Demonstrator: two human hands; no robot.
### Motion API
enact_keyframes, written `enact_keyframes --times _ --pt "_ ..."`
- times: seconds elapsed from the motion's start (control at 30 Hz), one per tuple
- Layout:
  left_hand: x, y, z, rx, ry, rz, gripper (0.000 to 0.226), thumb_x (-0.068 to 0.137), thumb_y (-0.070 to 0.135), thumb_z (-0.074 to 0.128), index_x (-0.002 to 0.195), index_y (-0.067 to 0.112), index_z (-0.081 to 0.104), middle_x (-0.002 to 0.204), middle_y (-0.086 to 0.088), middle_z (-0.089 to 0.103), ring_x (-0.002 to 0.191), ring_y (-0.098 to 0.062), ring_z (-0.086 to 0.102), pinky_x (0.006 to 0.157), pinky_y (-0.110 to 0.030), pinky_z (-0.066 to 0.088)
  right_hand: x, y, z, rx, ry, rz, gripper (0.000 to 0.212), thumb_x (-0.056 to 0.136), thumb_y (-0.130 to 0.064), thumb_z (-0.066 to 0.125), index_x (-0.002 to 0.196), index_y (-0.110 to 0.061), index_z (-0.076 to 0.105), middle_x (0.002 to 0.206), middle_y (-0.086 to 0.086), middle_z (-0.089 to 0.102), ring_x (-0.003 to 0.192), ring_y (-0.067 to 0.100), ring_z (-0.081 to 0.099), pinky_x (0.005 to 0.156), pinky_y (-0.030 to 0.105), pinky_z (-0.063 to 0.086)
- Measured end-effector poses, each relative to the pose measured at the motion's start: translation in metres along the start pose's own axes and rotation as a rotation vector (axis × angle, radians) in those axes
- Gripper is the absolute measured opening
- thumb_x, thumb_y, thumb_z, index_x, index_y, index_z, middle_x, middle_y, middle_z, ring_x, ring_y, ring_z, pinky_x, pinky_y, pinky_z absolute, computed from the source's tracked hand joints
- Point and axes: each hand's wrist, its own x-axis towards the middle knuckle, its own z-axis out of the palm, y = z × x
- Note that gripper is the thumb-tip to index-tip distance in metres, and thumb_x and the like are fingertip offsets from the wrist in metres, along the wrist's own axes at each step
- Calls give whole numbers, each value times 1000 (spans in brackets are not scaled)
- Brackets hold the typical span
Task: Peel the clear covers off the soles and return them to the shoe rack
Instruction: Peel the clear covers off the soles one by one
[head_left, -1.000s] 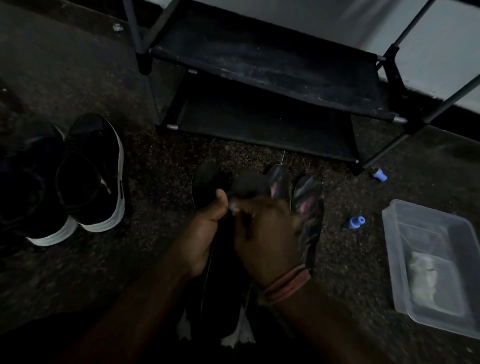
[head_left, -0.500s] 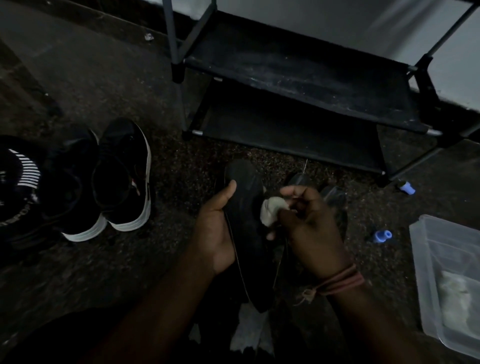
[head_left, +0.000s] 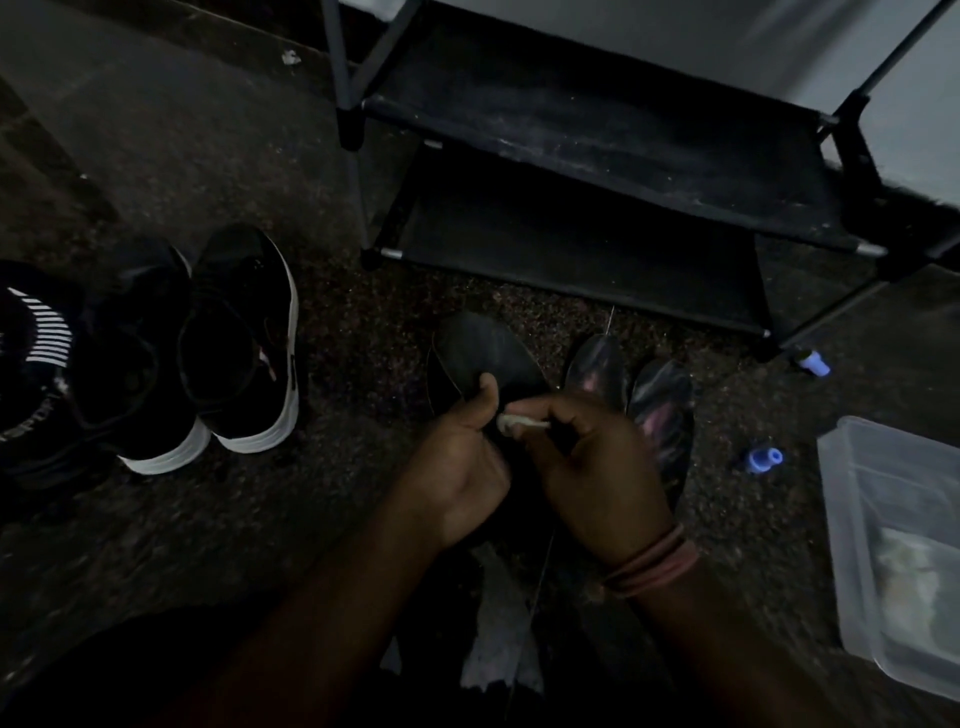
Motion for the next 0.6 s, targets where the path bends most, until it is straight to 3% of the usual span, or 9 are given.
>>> enact_keyframes --times 0.1,0.2,0.3,0.37,0.47,0.53,0.6 --pt "0 -8 -1 17 -62 -25 65 105 51 33 125 -3 62 119 -18 72 111 -24 71 97 -35 51 -6 0 8 -131 33 -68 15 84 -15 68 97 -20 75 94 -9 72 90 4 66 82 28 54" --pt "-1 -13 -1 9 -118 -13 63 103 52 33 116 2 70 118 -16 73 110 -21 71 99 -34 52 -4 3 8 -202 99 -112 11 82 -8 69 88 -17 74 88 -5 69 84 8 64 79 26 51" --pt "-4 -22 5 26 -179 -9 56 106 47 32 137 9 59 142 -13 61 131 -22 59 112 -38 45 5 15 -10 -199 261 -47 14 83 -2 70 88 -15 75 91 -3 67 85 2 61 81 10 47" --pt "-2 -30 4 43 -211 -25 56 108 46 28 146 12 50 149 -11 55 137 -23 53 116 -39 42 7 18 -18 -201 326 -5 15 84 -3 69 90 -16 76 93 -2 69 86 0 61 84 10 47" --pt "-2 -24 1 33 -166 -32 66 105 56 27 133 9 64 139 -15 63 128 -23 61 108 -36 49 -2 3 0 -194 185 -63 16 86 -6 67 91 -18 76 90 -1 71 85 8 66 79 29 54" --pt "-3 -19 -1 -6 -141 -15 74 101 61 26 120 7 72 126 -15 71 116 -21 69 98 -34 54 -7 -6 12 -204 83 -104 18 85 -7 65 90 -19 77 86 0 69 80 11 65 74 30 53" --pt "-6 -20 3 -21 -146 -7 76 101 62 23 115 9 77 124 -13 72 114 -20 70 97 -33 56 -3 0 9 -229 110 -95 20 84 -6 66 92 -19 77 87 2 69 81 12 65 76 27 52"
